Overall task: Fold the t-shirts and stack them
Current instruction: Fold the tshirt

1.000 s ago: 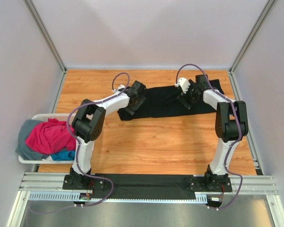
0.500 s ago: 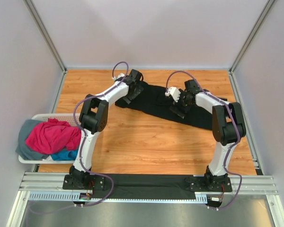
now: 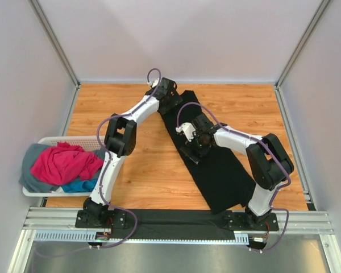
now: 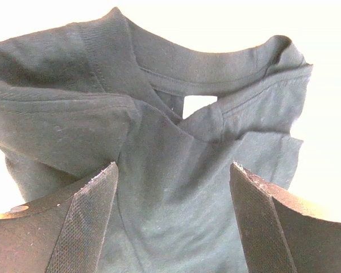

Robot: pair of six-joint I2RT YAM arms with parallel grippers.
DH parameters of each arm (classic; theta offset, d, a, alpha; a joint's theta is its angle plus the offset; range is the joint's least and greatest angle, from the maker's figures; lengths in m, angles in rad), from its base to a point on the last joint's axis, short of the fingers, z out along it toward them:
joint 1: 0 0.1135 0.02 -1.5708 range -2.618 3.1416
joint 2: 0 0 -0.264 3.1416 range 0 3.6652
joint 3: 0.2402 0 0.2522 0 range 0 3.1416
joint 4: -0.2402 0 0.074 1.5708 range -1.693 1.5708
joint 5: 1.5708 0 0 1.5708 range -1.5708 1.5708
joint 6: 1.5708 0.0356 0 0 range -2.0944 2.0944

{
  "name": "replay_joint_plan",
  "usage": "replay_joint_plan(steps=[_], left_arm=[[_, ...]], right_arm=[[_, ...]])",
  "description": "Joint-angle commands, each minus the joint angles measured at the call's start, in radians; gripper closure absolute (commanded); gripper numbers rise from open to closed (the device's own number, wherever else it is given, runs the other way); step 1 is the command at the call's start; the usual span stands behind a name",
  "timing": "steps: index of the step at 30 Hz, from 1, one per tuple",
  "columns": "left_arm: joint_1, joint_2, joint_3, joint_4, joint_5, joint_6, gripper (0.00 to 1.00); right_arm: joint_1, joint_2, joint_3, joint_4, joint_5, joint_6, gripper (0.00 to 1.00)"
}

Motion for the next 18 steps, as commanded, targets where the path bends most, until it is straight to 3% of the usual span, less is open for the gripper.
replay_joint_plan(steps=[1,5,12,18], left_arm=[[0.004,0.076,0.087,0.083,0.075,0.042,0.14],[-0.005,0.12,0.139,0.099,0.094,0.038,0.14],[-0.016,0.173,0.202,0.152,0.108,0.046,0.13],[0.01,0.18,0.253,0.198,0.172,0.094,0.11]], right_arm=[[0.021,0.014,0.01,0.066,0.0,0.337,0.0],[0.023,0.091,0.086,0.105,-0.02,0.565,0.0],[0.036,0.247,0.328,0.051,0.044,0.662,0.0],[0.038,0.286,0.364,0.031,0.061,0.724,0.0]])
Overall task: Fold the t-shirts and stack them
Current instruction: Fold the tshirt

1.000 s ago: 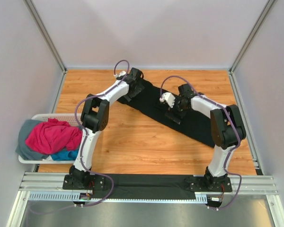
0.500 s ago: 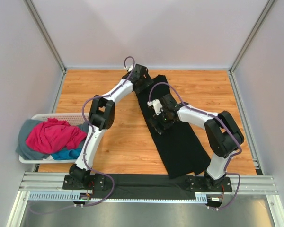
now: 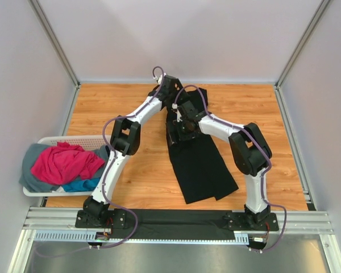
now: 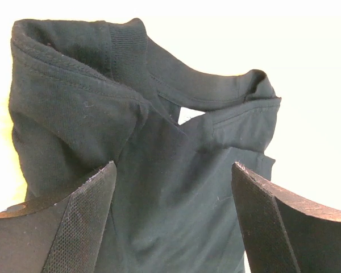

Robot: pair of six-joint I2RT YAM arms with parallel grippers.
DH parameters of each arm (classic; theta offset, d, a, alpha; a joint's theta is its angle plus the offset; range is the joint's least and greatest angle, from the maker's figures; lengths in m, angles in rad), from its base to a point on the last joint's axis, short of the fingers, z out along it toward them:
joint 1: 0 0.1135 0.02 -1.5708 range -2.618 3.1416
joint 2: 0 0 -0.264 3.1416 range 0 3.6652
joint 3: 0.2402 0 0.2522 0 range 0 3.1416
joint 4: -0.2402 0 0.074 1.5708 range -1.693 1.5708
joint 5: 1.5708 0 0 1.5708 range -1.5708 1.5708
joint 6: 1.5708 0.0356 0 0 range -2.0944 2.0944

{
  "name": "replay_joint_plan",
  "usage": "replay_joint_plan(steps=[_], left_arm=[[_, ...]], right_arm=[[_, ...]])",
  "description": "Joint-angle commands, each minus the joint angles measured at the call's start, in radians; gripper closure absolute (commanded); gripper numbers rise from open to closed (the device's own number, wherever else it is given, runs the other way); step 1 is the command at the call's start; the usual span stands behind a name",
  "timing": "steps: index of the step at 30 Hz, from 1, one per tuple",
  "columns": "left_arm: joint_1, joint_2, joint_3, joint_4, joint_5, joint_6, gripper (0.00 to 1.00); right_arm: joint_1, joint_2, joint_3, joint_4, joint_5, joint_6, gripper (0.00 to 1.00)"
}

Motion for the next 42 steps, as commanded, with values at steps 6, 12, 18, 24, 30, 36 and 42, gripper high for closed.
replay_joint_plan(steps=[6,12,18,24,30,36,42], left_arm=[[0.042,-0.078,0.031,0.002,0.091,0.157,0.1],[0.059,-0.234,-0.002,-0.027,0.071,0.26,0.1],[0.059,-0.508,-0.284,-0.027,0.094,0.29,0.1],[0.045,-0.788,-0.652,0.011,0.099,0.27,0.11],[0.021,-0.996,-0.91,0.055,0.103,0.232,0.11],[-0.004,-1.095,-1.039,0.048,0.098,0.226,0.11],[-0.004,-1.145,-1.115,0.033,0.086,0.243,0.11]], right_arm=[[0.001,-0.167,-0.103,-0.11,0.142,0.032,0.0],[-0.014,-0.351,-0.304,-0.183,0.128,0.069,0.0],[-0.008,-0.485,-0.46,-0.134,0.114,0.095,0.0],[0.047,-0.539,-0.64,-0.088,0.156,0.137,0.0],[0.12,-0.556,-0.686,-0.063,0.118,0.278,0.0],[0.217,-0.585,-0.709,-0.006,0.095,0.523,0.0],[0.335,-0.571,-0.61,-0.13,0.214,0.689,0.0]])
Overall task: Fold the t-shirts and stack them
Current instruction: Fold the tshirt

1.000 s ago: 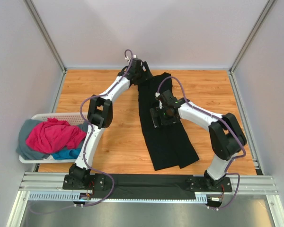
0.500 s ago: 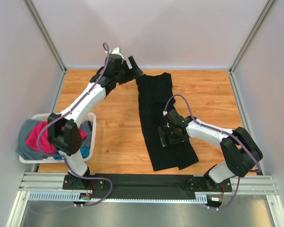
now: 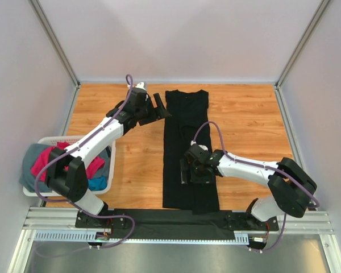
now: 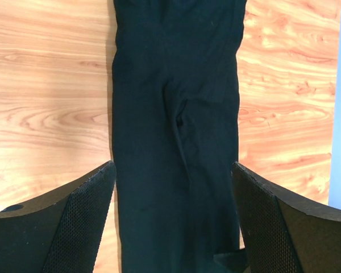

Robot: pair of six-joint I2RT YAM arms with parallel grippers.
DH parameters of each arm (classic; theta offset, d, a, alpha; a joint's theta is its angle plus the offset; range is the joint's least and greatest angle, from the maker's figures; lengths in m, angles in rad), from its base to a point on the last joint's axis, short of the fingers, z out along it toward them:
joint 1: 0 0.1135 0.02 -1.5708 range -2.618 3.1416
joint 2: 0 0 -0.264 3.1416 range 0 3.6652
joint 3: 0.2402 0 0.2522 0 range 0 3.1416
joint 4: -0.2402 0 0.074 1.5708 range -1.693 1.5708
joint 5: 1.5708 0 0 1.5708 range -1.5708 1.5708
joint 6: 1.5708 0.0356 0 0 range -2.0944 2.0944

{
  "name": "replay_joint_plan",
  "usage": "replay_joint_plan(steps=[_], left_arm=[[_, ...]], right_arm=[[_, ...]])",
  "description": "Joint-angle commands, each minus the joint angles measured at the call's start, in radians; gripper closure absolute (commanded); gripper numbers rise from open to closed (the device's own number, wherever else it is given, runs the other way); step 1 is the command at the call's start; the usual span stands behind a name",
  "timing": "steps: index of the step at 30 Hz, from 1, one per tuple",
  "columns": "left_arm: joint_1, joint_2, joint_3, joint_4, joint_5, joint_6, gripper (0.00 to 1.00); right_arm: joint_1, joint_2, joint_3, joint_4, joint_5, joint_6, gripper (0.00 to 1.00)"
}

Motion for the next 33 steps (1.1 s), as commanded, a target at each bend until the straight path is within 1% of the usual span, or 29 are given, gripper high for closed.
replay_joint_plan(steps=[1,3,5,7,8,9,10,11,12,13,14,16,17,19,20,21,22,23,25,26,27,28,29,30,33], left_arm=[[0.001,-0.065,-0.014,0.008,-0.007,0.012,0.11],[0.001,-0.065,-0.023,-0.003,0.001,0.018,0.11],[0.001,-0.065,-0.028,-0.006,0.025,0.02,0.11],[0.001,-0.067,-0.028,-0.009,0.05,0.024,0.11],[0.001,-0.07,-0.029,-0.017,0.07,0.027,0.11],[0.001,-0.081,-0.034,-0.02,0.076,0.029,0.11],[0.001,-0.087,-0.04,-0.026,0.079,0.03,0.11],[0.001,-0.096,-0.055,-0.029,0.081,0.032,0.11],[0.001,-0.111,-0.063,-0.032,0.081,0.033,0.11],[0.001,-0.119,-0.071,-0.04,0.079,0.033,0.11],[0.001,-0.127,-0.091,-0.043,0.09,0.032,0.11],[0.001,-0.15,-0.117,-0.045,0.116,0.02,0.11],[-0.007,-0.157,-0.144,-0.045,0.131,0.014,0.11],[-0.033,-0.193,-0.172,-0.054,0.116,-0.005,0.12],[-0.048,-0.206,-0.207,-0.051,0.105,-0.012,0.12],[-0.065,-0.234,-0.223,-0.042,0.096,-0.017,0.13],[-0.083,-0.243,-0.236,-0.026,0.085,-0.02,0.13],[-0.123,-0.254,-0.255,-0.025,0.064,-0.035,0.13],[-0.163,-0.25,-0.264,-0.012,0.047,-0.048,0.14],[-0.2,-0.242,-0.263,-0.015,0.032,-0.065,0.15],[-0.215,-0.221,-0.261,-0.017,0.027,-0.068,0.15],[-0.246,-0.211,-0.26,-0.02,0.009,-0.072,0.15],[-0.26,-0.197,-0.25,-0.028,-0.005,-0.078,0.16],[-0.269,-0.173,-0.247,-0.037,-0.014,-0.095,0.16],[-0.292,-0.121,-0.247,-0.054,-0.027,-0.132,0.18]], right_arm=[[0.079,0.019,0.086,-0.097,0.081,0.157,0.0],[0.122,0.052,0.134,-0.149,0.081,0.193,0.0],[0.155,0.071,0.166,-0.184,0.083,0.195,0.0],[0.167,0.06,0.246,-0.227,0.13,0.172,0.0],[0.167,0.033,0.275,-0.264,0.179,0.154,0.0],[0.156,0.016,0.354,-0.292,0.216,0.134,0.0],[0.141,-0.003,0.396,-0.322,0.251,0.103,0.0],[0.117,-0.032,0.439,-0.394,0.312,0.088,0.0],[0.056,-0.044,0.488,-0.425,0.343,0.071,0.0],[0.016,-0.055,0.554,-0.441,0.368,-0.005,0.0],[-0.077,-0.078,0.577,-0.418,0.377,-0.048,0.0],[-0.193,-0.093,0.596,-0.352,0.328,-0.128,0.0],[-0.321,-0.095,0.591,-0.262,0.24,-0.157,0.0],[-0.449,-0.075,0.574,-0.153,0.122,-0.153,0.0],[-0.551,-0.028,0.573,-0.054,-0.014,-0.133,0.0],[-0.589,0.008,0.582,-0.009,-0.067,-0.136,0.0],[-0.617,0.049,0.602,0.03,-0.11,-0.142,0.0],[-0.646,0.147,0.675,0.067,-0.162,-0.173,0.02],[-0.649,0.254,0.767,0.067,-0.184,-0.205,0.03],[-0.649,0.363,0.825,0.049,-0.213,-0.205,0.05],[-0.649,0.414,0.917,0.044,-0.238,-0.199,0.1],[-0.651,0.461,0.966,0.039,-0.259,-0.187,0.13],[-0.649,0.541,1.0,0.027,-0.288,-0.17,0.14],[-0.649,0.571,1.039,0.03,-0.301,-0.149,0.2],[-0.649,0.629,1.027,0.048,-0.299,-0.086,0.23]])
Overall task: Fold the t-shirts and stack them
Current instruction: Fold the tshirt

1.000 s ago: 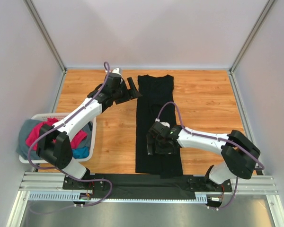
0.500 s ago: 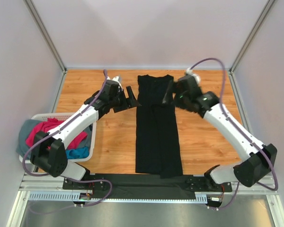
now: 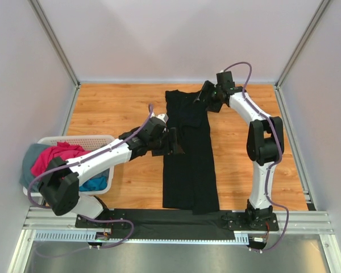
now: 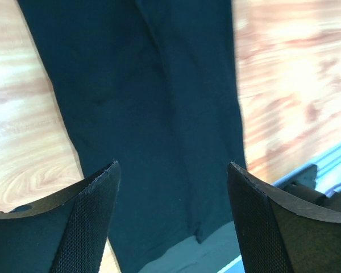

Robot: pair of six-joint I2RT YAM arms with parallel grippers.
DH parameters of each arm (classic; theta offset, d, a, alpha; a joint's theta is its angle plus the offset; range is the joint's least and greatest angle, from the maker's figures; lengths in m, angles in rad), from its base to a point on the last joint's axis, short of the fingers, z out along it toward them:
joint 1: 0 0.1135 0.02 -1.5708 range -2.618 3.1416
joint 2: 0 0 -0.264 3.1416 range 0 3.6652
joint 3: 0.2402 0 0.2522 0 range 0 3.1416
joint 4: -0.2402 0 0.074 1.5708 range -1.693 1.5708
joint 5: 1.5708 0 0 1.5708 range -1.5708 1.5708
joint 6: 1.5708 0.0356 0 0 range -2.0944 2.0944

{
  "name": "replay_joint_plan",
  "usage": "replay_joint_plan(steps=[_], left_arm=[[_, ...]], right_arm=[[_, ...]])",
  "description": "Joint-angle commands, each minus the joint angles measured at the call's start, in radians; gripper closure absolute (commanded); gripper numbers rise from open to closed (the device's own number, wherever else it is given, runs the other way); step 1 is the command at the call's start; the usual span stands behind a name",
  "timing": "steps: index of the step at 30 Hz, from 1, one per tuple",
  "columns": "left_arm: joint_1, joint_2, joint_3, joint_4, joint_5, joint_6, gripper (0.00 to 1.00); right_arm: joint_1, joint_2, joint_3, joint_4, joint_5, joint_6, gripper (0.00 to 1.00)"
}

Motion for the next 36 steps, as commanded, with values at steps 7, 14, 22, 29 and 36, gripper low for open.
replay_joint_plan(steps=[7,14,22,29,36], left_arm=[[-0.086,0.126,0.035,-0.043,-0.037,-0.046,0.23],[-0.108,0.164,-0.003,-0.066,-0.036,-0.087,0.25],[-0.108,0.169,-0.035,-0.098,-0.057,-0.115,0.25],[-0.108,0.141,-0.065,-0.103,-0.057,-0.118,0.27],[-0.106,0.153,-0.058,-0.123,-0.057,-0.116,0.3]], right_arm=[[0.006,0.009,-0.132,0.109,-0.098,0.08,0.29],[0.024,0.002,-0.149,0.052,-0.062,0.047,0.33],[0.047,0.029,-0.156,-0.008,-0.007,0.023,0.34],[0.05,0.048,-0.169,0.009,-0.014,0.039,0.52],[0.05,0.072,-0.124,-0.032,0.0,0.014,0.67]])
